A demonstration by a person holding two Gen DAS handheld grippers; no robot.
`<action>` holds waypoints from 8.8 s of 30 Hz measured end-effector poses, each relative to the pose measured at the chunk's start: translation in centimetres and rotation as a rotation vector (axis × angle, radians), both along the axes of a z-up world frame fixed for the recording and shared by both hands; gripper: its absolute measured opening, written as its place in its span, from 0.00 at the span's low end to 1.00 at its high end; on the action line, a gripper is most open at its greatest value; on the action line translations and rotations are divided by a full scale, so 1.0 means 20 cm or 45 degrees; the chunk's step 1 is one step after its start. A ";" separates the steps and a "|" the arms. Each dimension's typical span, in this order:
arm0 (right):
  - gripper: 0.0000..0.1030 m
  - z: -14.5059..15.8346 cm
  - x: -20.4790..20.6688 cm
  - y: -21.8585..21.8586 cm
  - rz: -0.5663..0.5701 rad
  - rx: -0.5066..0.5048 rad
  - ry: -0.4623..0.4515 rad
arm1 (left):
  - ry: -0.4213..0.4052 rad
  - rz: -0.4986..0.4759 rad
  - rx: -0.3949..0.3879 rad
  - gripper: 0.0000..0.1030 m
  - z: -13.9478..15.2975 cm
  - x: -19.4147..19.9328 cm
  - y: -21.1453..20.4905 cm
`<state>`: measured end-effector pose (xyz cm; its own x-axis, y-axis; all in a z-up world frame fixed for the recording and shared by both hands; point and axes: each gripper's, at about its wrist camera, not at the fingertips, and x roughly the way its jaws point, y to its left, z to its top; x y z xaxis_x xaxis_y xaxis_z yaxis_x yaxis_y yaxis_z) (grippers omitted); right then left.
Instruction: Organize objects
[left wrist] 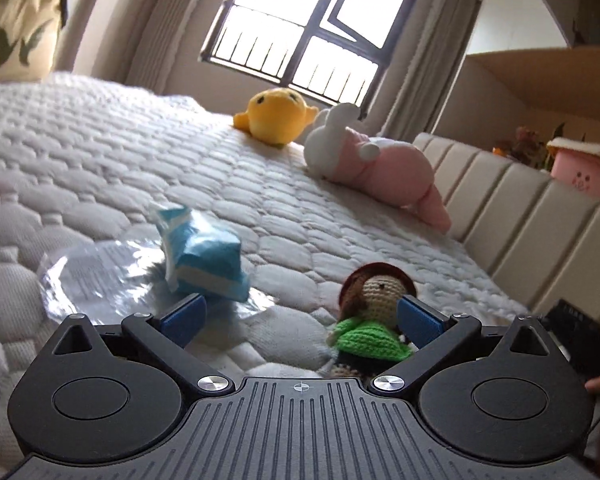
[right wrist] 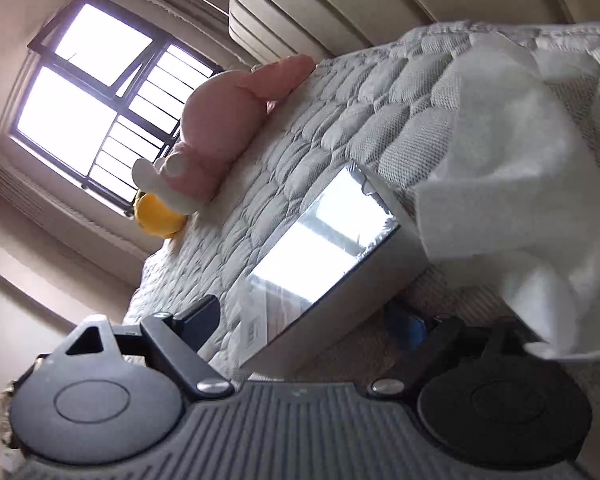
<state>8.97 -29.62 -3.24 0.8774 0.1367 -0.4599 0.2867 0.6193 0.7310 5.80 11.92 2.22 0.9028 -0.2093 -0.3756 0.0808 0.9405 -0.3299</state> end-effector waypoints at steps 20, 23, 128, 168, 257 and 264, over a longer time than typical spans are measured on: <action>0.83 0.29 -0.36 -0.01 0.113 -0.723 -0.132 | 0.174 -0.515 -0.388 1.00 -0.05 0.19 -0.22; 0.85 0.30 -0.38 -0.26 -0.084 -0.872 0.020 | 0.227 -0.675 -0.413 1.00 -0.02 0.32 -0.44; 1.00 0.12 -0.75 0.79 0.215 -1.090 -0.278 | -0.043 0.074 0.361 1.00 -0.19 -0.33 -0.40; 1.00 0.06 -0.70 0.81 0.303 -1.035 -0.083 | 0.125 0.058 0.387 1.00 -0.25 -0.30 -0.43; 1.00 0.09 -0.73 0.76 0.340 -1.011 -0.021 | 0.163 0.044 0.437 1.00 -0.17 -0.33 -0.48; 1.00 0.09 -0.73 0.76 0.345 -1.016 -0.021 | 0.175 0.053 0.432 1.00 -0.17 -0.32 -0.47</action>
<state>-5.68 -14.38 -1.46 0.8685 -0.0168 -0.4954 0.0467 0.9978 0.0480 -0.66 2.49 -1.18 0.8444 -0.0158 -0.5355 0.0165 0.9999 -0.0034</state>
